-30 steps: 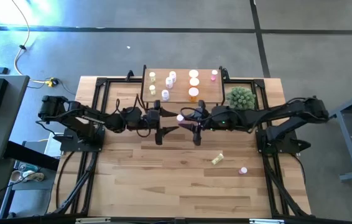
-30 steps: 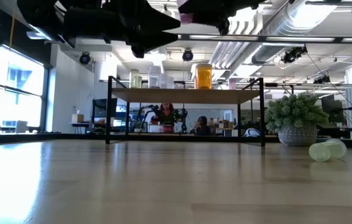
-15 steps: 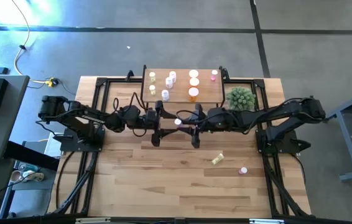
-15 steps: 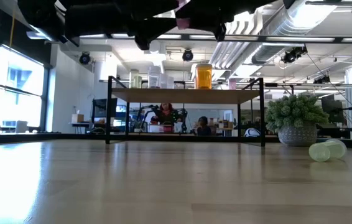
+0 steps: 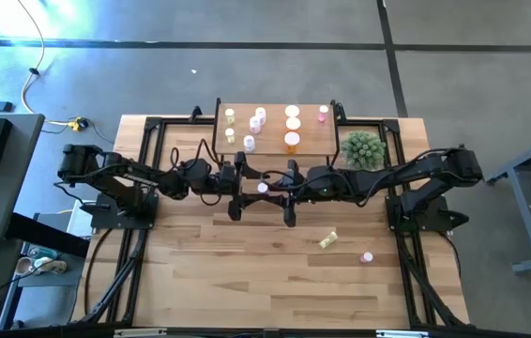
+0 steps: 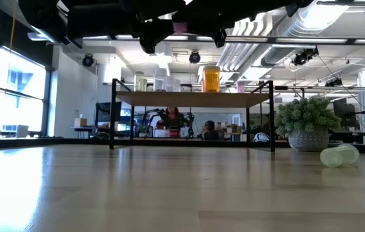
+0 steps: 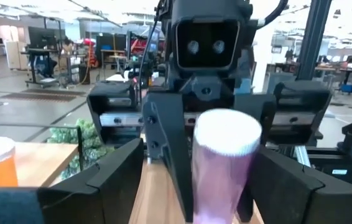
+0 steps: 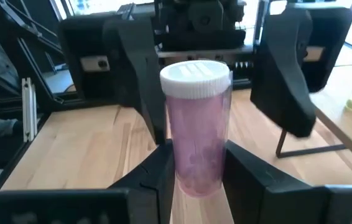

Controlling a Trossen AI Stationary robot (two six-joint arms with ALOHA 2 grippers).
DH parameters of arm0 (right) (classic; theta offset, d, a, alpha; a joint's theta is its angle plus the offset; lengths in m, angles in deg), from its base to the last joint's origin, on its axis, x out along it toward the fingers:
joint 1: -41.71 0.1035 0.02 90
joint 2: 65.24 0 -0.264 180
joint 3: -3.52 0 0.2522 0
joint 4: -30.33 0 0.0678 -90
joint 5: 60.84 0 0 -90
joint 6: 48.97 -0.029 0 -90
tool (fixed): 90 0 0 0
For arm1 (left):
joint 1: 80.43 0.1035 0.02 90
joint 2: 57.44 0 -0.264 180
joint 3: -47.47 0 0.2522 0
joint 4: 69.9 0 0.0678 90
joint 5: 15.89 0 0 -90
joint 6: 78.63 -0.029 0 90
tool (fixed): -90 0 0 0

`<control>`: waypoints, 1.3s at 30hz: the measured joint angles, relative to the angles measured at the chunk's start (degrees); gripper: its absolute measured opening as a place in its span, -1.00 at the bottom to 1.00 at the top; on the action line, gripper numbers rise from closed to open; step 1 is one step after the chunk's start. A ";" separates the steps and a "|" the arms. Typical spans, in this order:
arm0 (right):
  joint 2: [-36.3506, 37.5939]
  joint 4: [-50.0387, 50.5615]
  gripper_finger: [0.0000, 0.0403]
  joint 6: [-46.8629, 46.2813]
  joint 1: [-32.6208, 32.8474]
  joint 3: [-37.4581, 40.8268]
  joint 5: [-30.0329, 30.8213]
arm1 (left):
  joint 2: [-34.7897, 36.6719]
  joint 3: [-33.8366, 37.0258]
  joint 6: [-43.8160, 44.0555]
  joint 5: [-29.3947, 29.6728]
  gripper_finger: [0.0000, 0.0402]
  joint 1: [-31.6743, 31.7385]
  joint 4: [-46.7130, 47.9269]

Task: Pick and place medicine bottles onto shelf by color
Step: Put the bottom pink pill bottle aligned with the other pink pill bottle on the shelf

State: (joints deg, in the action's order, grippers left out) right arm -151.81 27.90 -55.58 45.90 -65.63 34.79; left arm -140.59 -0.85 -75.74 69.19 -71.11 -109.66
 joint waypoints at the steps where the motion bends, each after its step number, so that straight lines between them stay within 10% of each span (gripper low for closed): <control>1: 0.00 -0.13 -0.49 0.00 0.08 0.00 0.01 | 0.00 0.00 0.02 -0.01 0.27 0.00 0.22; 39: 0.02 0.26 -0.49 0.48 -0.11 0.00 0.14 | 0.01 0.00 -0.08 -0.23 -0.48 -0.07 1.01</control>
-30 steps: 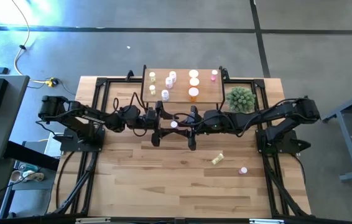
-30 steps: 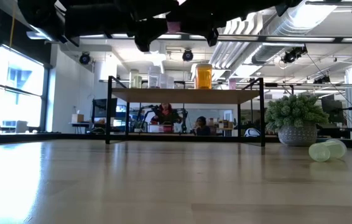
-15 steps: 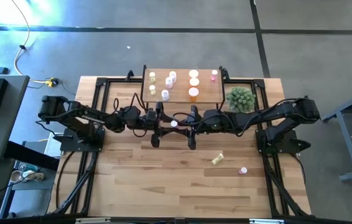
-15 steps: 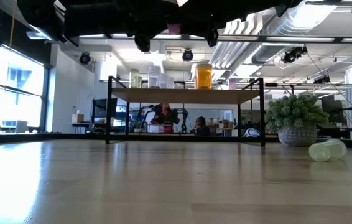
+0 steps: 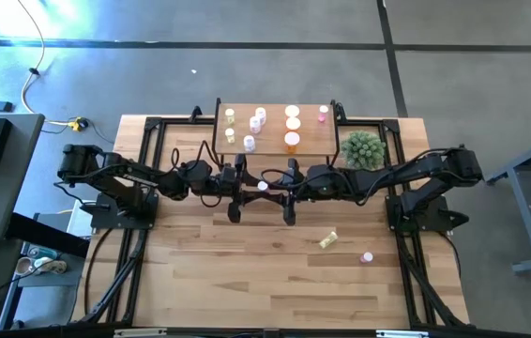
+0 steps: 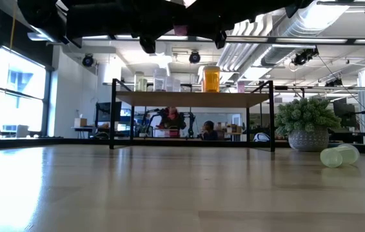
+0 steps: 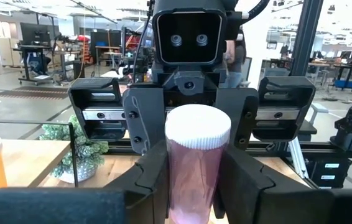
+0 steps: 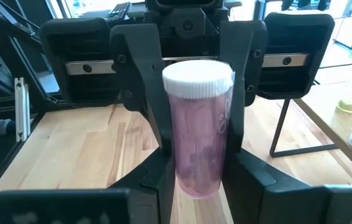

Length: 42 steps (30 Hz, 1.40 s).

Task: Pick and place medicine bottles onto shelf by color
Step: Put the bottom pink pill bottle aligned with the other pink pill bottle on the shelf

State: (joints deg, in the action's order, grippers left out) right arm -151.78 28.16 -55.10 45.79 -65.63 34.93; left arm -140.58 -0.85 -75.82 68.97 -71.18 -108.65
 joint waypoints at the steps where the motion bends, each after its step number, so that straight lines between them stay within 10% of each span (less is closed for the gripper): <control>1: 0.00 0.05 -0.49 -0.03 0.01 0.00 -0.01 | -0.01 0.00 0.02 0.01 -0.48 0.00 0.00; 42: 11.49 18.38 0.07 1.07 -4.91 -0.97 0.18 | -0.01 -0.04 -1.54 2.00 -0.49 0.53 12.00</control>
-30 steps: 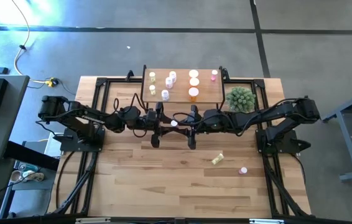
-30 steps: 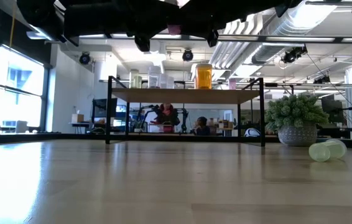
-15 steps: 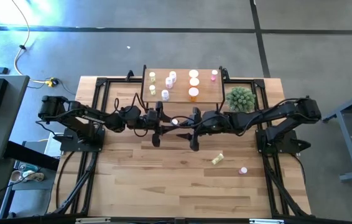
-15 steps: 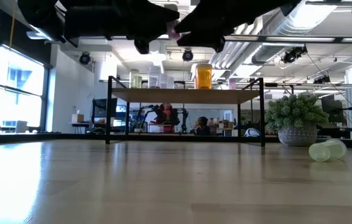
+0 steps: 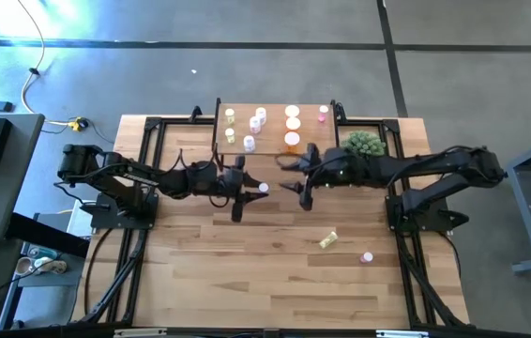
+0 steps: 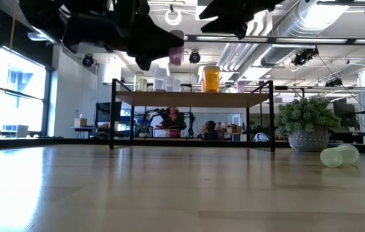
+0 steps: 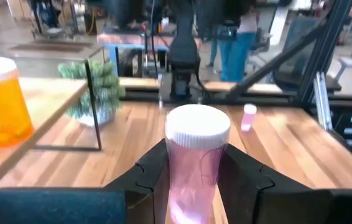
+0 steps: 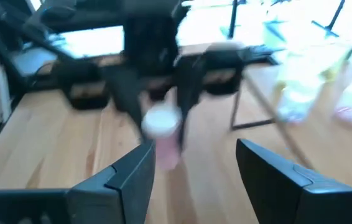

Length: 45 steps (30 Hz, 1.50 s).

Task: Pick and place medicine bottles onto shelf by color
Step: Put the bottom pink pill bottle aligned with the other pink pill bottle on the shelf

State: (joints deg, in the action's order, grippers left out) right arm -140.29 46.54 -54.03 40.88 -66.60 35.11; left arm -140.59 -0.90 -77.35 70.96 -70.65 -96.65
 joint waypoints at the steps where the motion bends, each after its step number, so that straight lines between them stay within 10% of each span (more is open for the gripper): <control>1: 0.12 -0.11 0.07 -0.02 -0.59 -0.84 0.00 | 0.00 0.00 0.00 0.00 -0.49 -0.09 0.66; 12: -2.03 2.98 0.07 3.37 -3.05 -11.62 -1.11 | 0.00 0.00 1.39 -0.01 -0.49 -0.20 3.00; 45: -14.70 2.57 0.07 -0.03 0.97 -11.84 -4.50 | 0.00 0.00 -1.53 -0.25 -0.49 -0.24 -0.15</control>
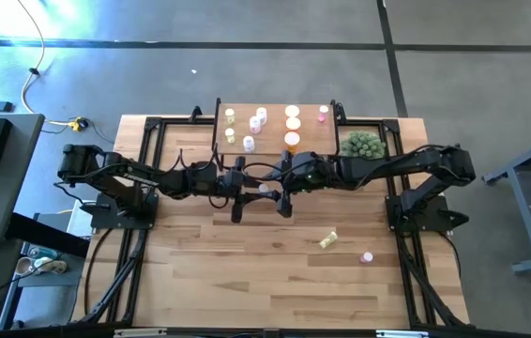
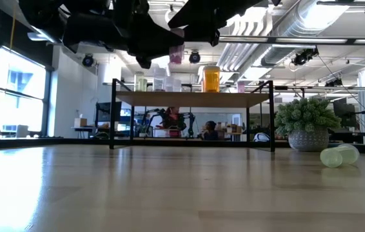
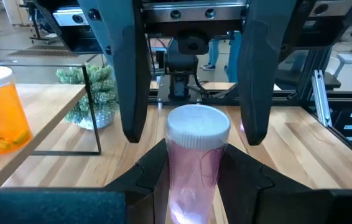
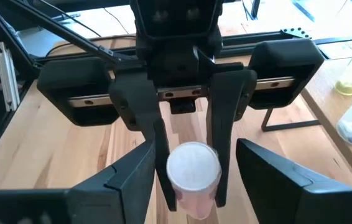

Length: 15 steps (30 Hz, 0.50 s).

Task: Pick and place medicine bottles onto shelf by color
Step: Put the bottom pink pill bottle aligned with the other pink pill bottle on the shelf

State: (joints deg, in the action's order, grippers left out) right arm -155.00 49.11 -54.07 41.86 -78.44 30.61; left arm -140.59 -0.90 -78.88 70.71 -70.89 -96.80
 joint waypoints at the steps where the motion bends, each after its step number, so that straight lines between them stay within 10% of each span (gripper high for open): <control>1: 0.00 0.00 0.07 0.00 0.00 0.00 0.00 | 0.00 0.00 -0.04 0.00 -0.49 0.01 -0.10; 15: 0.00 0.35 -0.10 -0.01 -0.02 0.00 0.03 | 0.00 0.00 -1.49 0.16 -0.49 0.00 -1.25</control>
State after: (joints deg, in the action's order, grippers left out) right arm -155.00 49.46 -54.08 41.83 -78.44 30.63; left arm -140.59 -0.90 -80.37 70.88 -70.89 -98.04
